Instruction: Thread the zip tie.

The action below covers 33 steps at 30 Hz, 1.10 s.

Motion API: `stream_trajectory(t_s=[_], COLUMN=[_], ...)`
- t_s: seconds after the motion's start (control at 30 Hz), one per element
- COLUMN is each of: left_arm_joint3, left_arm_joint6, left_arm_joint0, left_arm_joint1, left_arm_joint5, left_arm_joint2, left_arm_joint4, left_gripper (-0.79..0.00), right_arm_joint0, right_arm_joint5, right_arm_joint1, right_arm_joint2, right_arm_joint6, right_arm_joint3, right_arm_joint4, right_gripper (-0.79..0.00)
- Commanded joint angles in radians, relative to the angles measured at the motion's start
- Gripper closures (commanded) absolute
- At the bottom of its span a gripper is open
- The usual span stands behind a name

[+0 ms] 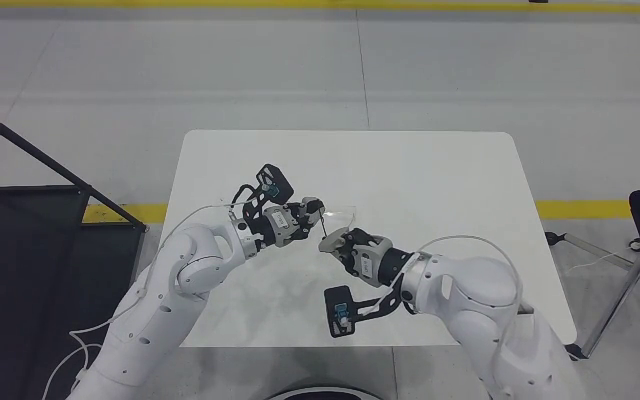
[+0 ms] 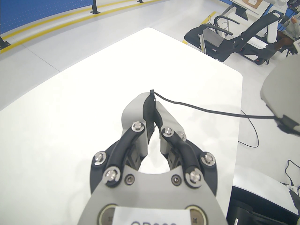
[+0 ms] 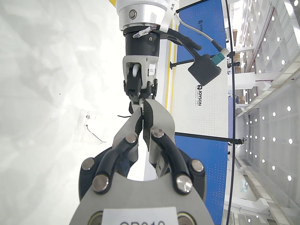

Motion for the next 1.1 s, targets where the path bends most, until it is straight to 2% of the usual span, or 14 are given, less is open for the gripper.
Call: stream_trajectory(t_s=[0.0,0.43,1.07], left_arm_joint3=[0.000,0.000,0.000], left_arm_joint6=[0.000,0.000,0.000], left_arm_joint0=[0.000,0.000,0.000], left_arm_joint1=[0.000,0.000,0.000], left_arm_joint5=[0.000,0.000,0.000], left_arm_joint2=[0.000,0.000,0.000], left_arm_joint4=[0.000,0.000,0.000], left_gripper=[0.000,0.000,0.000], right_arm_joint0=[0.002,0.009,-0.030], right_arm_joint5=[-0.001,0.016,0.155], right_arm_joint1=[0.000,-0.001,0.000], right_arm_joint2=[-0.002,-0.009,0.002], right_arm_joint6=[0.000,0.025,0.035], right_arm_joint3=[0.000,0.008,-0.014], right_arm_joint4=[0.000,0.015,-0.013], right_gripper=[0.000,0.000,0.000])
